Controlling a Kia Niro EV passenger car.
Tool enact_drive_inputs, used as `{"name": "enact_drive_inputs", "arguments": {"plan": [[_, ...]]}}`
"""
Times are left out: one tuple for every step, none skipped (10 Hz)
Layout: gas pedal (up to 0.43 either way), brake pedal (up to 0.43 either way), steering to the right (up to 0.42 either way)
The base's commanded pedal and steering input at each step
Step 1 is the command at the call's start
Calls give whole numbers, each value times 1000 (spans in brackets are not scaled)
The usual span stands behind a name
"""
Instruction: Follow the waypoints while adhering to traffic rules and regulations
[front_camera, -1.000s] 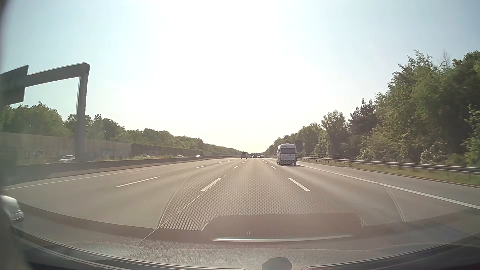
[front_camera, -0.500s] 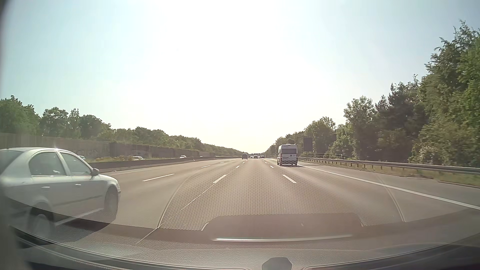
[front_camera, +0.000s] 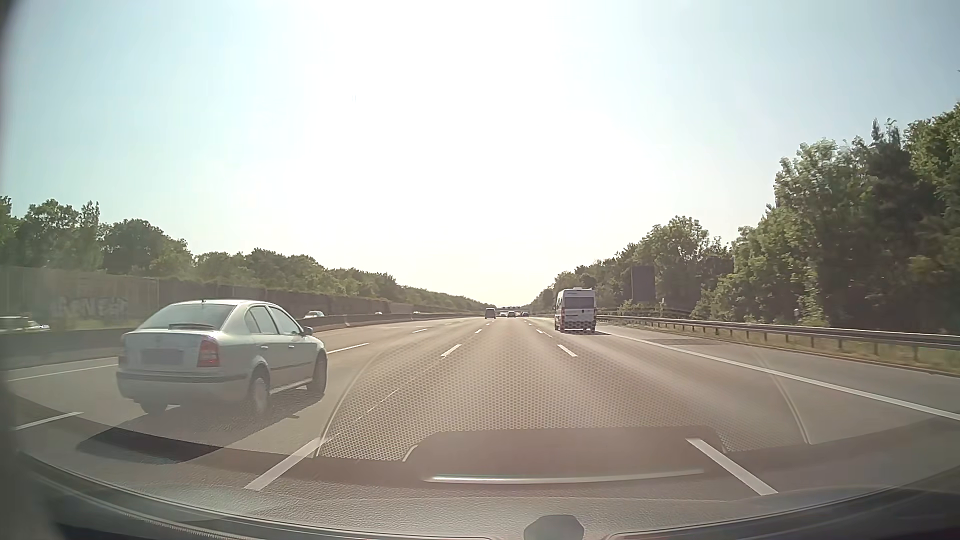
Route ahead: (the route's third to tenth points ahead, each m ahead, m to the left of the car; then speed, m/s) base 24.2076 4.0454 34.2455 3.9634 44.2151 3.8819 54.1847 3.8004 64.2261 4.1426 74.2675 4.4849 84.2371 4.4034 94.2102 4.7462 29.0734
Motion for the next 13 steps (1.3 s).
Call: {"name": "enact_drive_inputs", "arguments": {"plan": [[0, 30, -1], [0, 30, -1], [0, 30, -1], [0, 30, -1], [0, 30, -1], [0, 30, -1], [8, 30, -1], [67, 30, -1], [87, 30, -1], [118, 30, 0], [150, 30, 0], [157, 30, 0], [169, 30, 0]]}}
